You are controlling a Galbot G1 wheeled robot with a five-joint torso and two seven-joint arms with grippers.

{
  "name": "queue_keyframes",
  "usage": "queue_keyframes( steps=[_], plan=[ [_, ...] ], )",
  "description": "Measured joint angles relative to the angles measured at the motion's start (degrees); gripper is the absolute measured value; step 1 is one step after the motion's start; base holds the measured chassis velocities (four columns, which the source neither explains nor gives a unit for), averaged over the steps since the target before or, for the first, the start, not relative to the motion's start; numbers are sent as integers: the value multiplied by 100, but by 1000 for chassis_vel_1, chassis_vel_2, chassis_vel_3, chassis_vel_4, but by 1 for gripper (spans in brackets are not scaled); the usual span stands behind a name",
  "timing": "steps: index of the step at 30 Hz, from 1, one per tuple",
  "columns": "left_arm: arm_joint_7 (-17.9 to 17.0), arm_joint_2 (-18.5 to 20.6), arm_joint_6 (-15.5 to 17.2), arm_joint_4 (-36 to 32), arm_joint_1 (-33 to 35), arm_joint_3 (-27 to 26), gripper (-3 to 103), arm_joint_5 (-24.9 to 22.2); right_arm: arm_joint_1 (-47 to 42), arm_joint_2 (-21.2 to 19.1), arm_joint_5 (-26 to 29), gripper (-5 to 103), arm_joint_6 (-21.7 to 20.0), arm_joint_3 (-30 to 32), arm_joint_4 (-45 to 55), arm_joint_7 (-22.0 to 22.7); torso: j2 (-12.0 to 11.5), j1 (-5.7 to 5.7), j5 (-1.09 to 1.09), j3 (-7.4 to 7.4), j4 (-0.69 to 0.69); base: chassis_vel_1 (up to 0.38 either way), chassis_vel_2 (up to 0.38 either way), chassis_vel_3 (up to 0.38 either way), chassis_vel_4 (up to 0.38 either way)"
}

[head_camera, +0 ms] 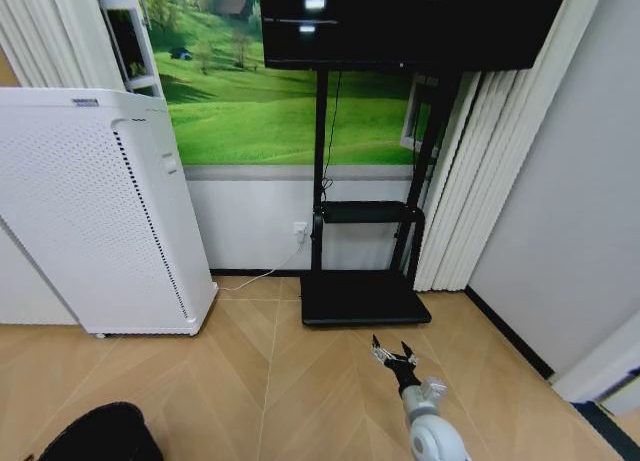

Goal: Pick up the trash bin and place the garbage on the floor into it.

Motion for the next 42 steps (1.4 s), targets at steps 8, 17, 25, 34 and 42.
queue_keyframes(
  steps=[8, 17, 25, 34, 42],
  plan=[
    [894, 259, -375, -688, -384, 202, 100, 932, -554, 17, -5, 100, 28, 475, 479, 18, 0, 0, 0, 0, -2, 30, 29, -26, -37],
    [1273, 518, -704, -1067, -776, 1065, 100, 1490, -1248, 352, 0, 100, 118, 1384, 951, -15, 0, 0, -2, 0, -1, 173, 181, -167, -175],
    [1570, 812, -774, -930, -1115, 1614, 100, 1641, -1357, 523, -110, 100, 143, 1565, 1214, 107, 0, 0, -3, 0, -1, 226, 257, -221, -228],
    [1739, 879, -769, -892, -1171, 2158, 100, 1968, -1245, 495, -294, 100, 290, 1705, 1353, 179, 0, 0, 0, 0, 0, 55, 66, -43, -59],
    [1769, 850, -778, -1053, -1133, 2515, 100, 2252, -1630, 789, -533, 100, 83, 1834, 2165, 226, 0, 0, -1, 0, -1, -47, -33, 33, 22]
  ],
)
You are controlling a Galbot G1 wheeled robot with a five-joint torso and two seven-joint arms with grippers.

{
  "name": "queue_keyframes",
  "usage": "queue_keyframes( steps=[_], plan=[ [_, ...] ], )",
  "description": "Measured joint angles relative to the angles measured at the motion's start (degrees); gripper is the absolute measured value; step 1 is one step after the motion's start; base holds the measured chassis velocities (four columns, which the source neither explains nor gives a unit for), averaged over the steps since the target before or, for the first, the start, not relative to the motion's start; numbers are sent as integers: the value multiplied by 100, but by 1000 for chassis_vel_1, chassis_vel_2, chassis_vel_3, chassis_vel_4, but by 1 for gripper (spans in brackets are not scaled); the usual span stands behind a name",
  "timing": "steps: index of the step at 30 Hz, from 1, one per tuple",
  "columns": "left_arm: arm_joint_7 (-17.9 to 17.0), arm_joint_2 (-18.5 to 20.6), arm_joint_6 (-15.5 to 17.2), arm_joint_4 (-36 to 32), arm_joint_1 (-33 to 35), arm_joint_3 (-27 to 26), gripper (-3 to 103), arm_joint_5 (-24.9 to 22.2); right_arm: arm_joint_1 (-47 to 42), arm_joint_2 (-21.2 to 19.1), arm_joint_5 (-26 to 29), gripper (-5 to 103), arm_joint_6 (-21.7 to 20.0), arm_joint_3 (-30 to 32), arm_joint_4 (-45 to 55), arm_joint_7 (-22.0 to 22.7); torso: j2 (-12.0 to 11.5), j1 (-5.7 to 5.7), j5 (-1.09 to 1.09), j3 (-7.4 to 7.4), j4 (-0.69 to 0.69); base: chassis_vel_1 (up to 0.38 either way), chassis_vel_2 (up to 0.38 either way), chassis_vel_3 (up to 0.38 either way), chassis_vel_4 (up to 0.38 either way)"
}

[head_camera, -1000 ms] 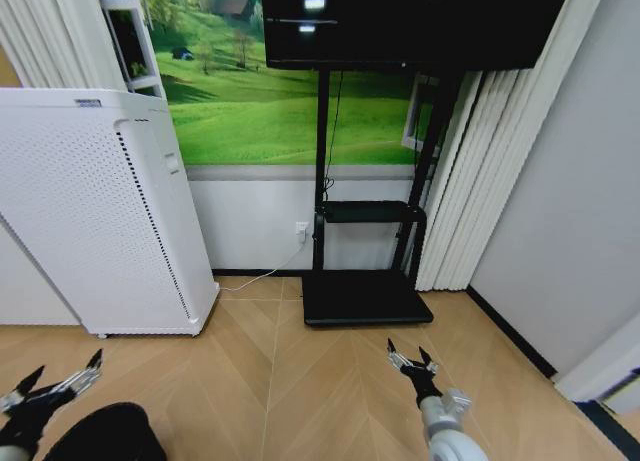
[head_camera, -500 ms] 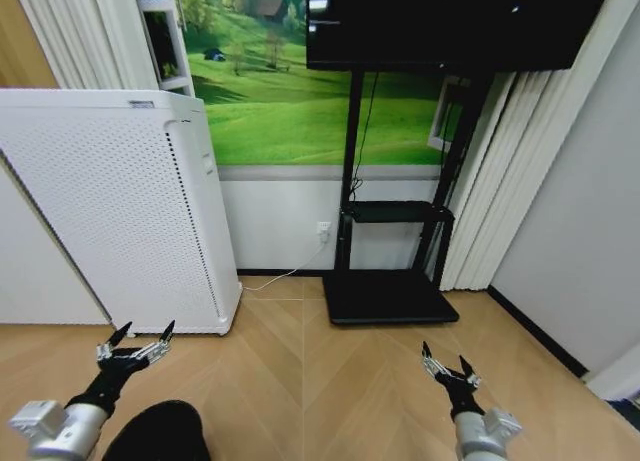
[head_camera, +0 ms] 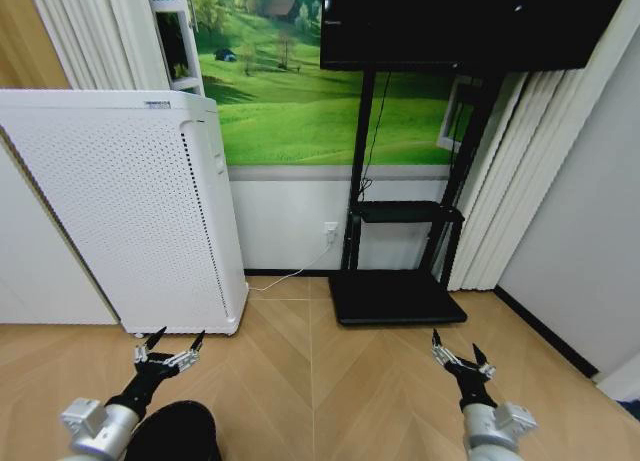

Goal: Pick up the trash bin and place the garbage on the floor into it.

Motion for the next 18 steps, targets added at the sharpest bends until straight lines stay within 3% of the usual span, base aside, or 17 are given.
queue_keyframes(
  steps=[9, 18],
  plan=[
    [-68, 36, 34, -248, 40, 140, 100, 95, -497, 236, -321, 100, -165, -79, 612, -46, 0, 0, 0, 0, 0, 0, 0, 0, 0],
    [118, -97, -29, -368, 245, 182, 100, 236, -746, 226, -1176, 100, 155, -438, 585, -791, 1, 0, 0, 0, 0, 0, 0, 0, 0]
  ],
)
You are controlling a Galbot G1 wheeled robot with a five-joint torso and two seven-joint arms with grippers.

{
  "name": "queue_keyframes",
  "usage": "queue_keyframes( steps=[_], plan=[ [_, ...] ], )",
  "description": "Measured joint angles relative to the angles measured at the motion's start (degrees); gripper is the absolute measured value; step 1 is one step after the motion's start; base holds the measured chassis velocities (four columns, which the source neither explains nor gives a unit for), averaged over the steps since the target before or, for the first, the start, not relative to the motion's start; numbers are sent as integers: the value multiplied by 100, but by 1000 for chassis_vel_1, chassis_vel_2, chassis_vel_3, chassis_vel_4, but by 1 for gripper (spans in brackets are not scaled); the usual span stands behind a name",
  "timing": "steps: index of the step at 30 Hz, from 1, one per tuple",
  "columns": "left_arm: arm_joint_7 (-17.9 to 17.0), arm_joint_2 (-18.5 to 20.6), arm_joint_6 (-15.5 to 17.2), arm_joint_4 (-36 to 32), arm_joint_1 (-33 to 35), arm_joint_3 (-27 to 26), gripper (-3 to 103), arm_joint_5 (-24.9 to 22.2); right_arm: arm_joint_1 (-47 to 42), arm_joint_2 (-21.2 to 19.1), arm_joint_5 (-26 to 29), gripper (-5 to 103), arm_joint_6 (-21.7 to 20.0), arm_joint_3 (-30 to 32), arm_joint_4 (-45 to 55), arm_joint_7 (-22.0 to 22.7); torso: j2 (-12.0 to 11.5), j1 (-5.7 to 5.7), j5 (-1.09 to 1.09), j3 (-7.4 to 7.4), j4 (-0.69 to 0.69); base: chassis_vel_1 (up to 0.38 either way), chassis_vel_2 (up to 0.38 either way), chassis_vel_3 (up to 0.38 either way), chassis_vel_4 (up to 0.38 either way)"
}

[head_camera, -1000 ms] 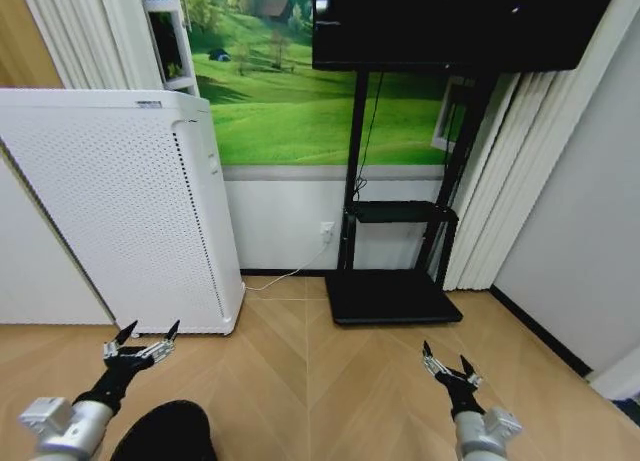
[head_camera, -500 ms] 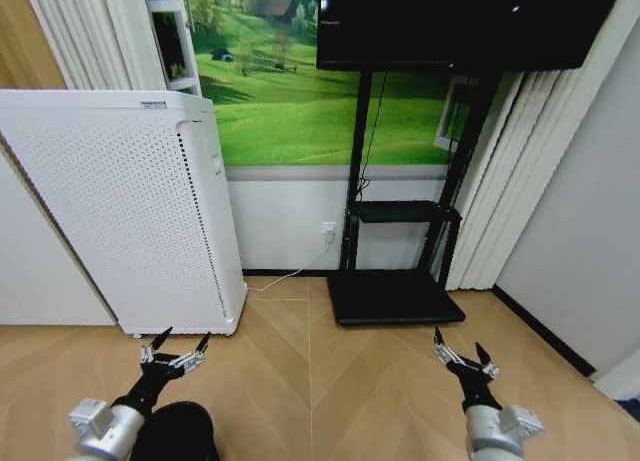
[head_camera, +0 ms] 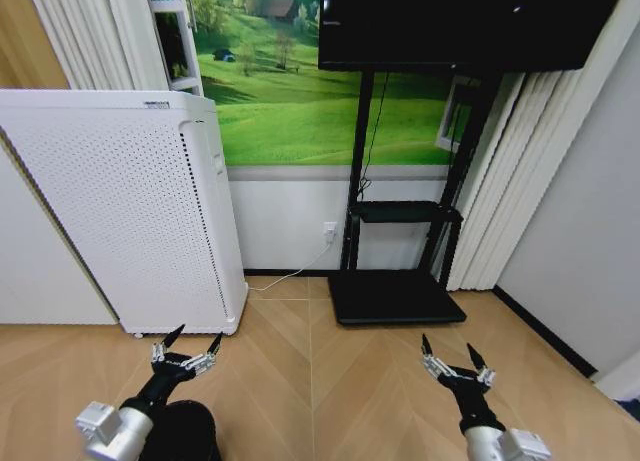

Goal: Pick up the trash bin and place the garbage on the floor into it.

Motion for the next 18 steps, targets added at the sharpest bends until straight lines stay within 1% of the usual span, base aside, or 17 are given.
queue_keyframes(
  steps=[5, 7, 14, 18],
  plan=[
    [50, -35, -51, -6, 68, 34, 100, 116, 13, -87, -21, 100, 22, -80, -37, -204, 0, 0, 0, 0, 0, 0, 0, 0, 0],
    [62, -47, -73, -29, 84, 29, 100, 165, 14, -202, -27, 100, 11, -12, -57, -287, 0, 0, 0, 0, 0, 0, 0, 0, 0],
    [50, -51, -72, -31, 70, 52, 100, 179, 13, -187, -24, 100, -60, 20, -47, -276, 0, 0, 0, 0, 0, 0, 0, 0, 0],
    [-11, -73, 3, -33, 63, 66, 100, 203, 17, -174, -25, 100, -93, 29, -40, -260, 0, 0, 0, 0, 0, 0, 0, 0, 0]
  ],
)
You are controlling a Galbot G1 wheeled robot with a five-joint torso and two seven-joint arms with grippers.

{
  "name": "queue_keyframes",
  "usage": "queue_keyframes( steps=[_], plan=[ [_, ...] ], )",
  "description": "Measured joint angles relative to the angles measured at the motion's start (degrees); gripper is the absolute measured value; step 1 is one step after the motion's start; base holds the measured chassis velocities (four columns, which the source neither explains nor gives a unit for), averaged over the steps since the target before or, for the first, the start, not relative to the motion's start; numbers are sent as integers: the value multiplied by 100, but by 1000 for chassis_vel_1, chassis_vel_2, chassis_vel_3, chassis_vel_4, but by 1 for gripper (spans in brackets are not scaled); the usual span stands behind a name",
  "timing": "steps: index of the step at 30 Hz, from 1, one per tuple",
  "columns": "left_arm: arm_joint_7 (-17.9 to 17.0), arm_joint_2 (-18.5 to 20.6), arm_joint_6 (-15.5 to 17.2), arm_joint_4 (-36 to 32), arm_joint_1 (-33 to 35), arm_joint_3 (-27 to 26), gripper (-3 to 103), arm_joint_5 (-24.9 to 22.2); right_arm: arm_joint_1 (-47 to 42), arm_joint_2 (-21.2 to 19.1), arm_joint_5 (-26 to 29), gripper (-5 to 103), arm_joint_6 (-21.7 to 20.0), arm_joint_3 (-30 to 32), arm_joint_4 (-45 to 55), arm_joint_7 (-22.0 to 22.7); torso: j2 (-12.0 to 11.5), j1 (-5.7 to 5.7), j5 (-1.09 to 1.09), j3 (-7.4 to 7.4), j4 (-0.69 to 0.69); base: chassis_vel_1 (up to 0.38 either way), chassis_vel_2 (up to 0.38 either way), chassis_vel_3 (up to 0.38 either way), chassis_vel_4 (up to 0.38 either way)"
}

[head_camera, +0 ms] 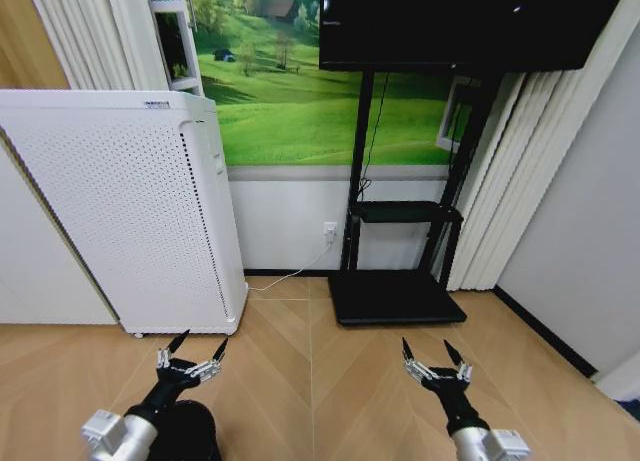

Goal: Pick up the trash bin and place the garbage on the floor into it.

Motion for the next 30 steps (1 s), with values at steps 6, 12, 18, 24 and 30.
queue_keyframes(
  steps=[6, 12, 18, 24, 30],
  plan=[
    [-8, -4, 14, -2, -2, 2, 100, 1, 2, 2, 1, 100, -5, 2, 1, 9, 0, 0, 0, 0, 0, 0, 0, 0, 0],
    [-10, -4, 17, -2, -4, 2, 100, 1, 3, 3, 5, 100, -7, 4, 2, 14, 0, 0, 0, 0, 0, 0, 0, 0, 0],
    [-13, -4, 21, -2, -4, 1, 100, 1, 4, 3, 9, 100, -9, 5, 4, 17, 0, 0, 0, 0, 0, 0, 0, 0, 0],
    [-14, -4, 23, -2, -4, 0, 100, 0, 5, 3, 12, 100, -9, 5, 4, 19, 48, 3, 0, 43, 0, 0, 0, 0, 0],
    [-15, -3, 23, -2, -5, -1, 100, -2, 5, 3, 16, 100, -9, 5, 4, 23, 271, 37, 0, 232, 0, 0, 0, 0, 0]
  ],
)
